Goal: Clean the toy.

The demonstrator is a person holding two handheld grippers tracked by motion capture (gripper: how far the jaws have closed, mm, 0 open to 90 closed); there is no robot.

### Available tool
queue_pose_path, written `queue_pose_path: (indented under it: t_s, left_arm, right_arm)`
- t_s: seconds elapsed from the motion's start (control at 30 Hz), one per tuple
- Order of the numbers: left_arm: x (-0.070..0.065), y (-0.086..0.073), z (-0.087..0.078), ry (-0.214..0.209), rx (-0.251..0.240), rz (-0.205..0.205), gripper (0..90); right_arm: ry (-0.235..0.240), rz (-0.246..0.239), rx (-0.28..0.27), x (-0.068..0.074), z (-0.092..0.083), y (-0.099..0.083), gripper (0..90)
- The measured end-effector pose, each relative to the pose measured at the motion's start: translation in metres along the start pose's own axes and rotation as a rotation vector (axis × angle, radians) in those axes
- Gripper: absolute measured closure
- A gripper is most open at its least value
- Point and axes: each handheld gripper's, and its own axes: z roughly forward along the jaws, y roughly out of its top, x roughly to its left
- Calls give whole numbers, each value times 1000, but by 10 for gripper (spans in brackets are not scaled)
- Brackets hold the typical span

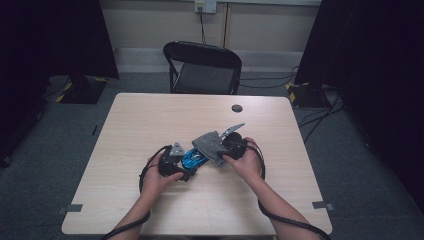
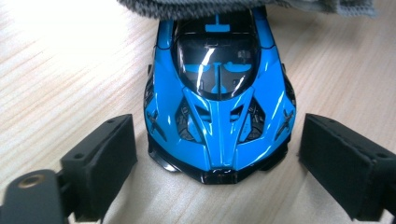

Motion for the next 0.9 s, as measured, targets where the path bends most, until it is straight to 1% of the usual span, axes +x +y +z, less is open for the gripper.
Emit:
queue_pose_path:
  t_s: [0.03,0.07,0.17,0.23,0.33,0.53,0.63,0.7,0.9]
  left_arm:
    - [0,0,-1,-2,-4,2,150]
    - [0,0,-1,-3,-5,2,162]
    - [0,0,0,-6,-7,4,164]
    - [0,0,-1,-9,-9,12,188]
    - [0,0,-1,-7,-17,6,228]
    - [0,0,-1,-7,-18,6,228]
    - [1,0,-1,-8,-17,5,229]
    - [1,0,-1,-8,-17,6,228]
    - [1,0,-1,-9,-17,6,228]
  right_arm:
    - [-1,1,-2,-1,0,0,769]
    - [-1,4,-3,-2,-1,-1,768]
    - [-2,14,-2,-5,-2,-2,769]
    - [-6,13,-1,-5,-2,-2,769]
    - [-8,8,0,-5,-1,-2,769]
    - [-25,14,2,-8,-4,-3,769]
    - [-38,27,-4,-15,-9,-6,769]
    - [-40,28,-8,-17,-11,-6,770]
    - [-35,22,-37,-15,-22,-5,770]
